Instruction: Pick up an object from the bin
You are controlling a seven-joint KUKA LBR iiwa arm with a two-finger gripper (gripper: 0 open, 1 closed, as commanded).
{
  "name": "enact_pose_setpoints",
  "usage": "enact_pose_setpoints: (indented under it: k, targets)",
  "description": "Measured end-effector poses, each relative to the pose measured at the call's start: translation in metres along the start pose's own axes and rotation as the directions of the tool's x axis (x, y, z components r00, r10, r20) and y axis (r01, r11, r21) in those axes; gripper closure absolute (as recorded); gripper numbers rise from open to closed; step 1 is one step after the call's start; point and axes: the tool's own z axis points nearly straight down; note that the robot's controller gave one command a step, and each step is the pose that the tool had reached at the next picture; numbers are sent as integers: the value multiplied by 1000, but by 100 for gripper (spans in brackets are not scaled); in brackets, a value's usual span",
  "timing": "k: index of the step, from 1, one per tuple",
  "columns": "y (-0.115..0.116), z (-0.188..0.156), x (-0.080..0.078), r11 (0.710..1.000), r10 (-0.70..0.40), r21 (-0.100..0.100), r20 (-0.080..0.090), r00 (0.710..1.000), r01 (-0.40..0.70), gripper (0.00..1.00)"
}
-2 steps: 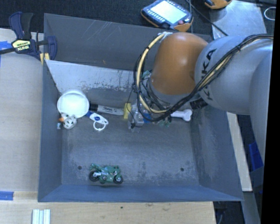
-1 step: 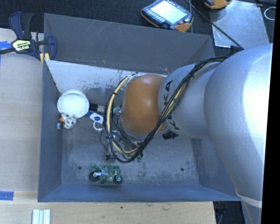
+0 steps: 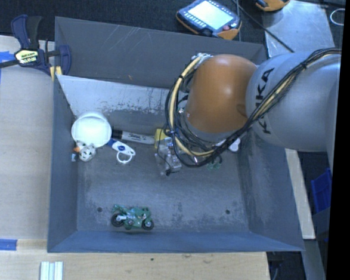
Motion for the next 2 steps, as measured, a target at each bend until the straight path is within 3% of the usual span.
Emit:
enact_pose_setpoints:
  k: [1, 2]
  targets:
    - [16, 78, 45, 999, -33, -1, -3, 999, 33, 100]
    - [16, 76, 44, 999, -32, -1, 0, 999, 32, 0]
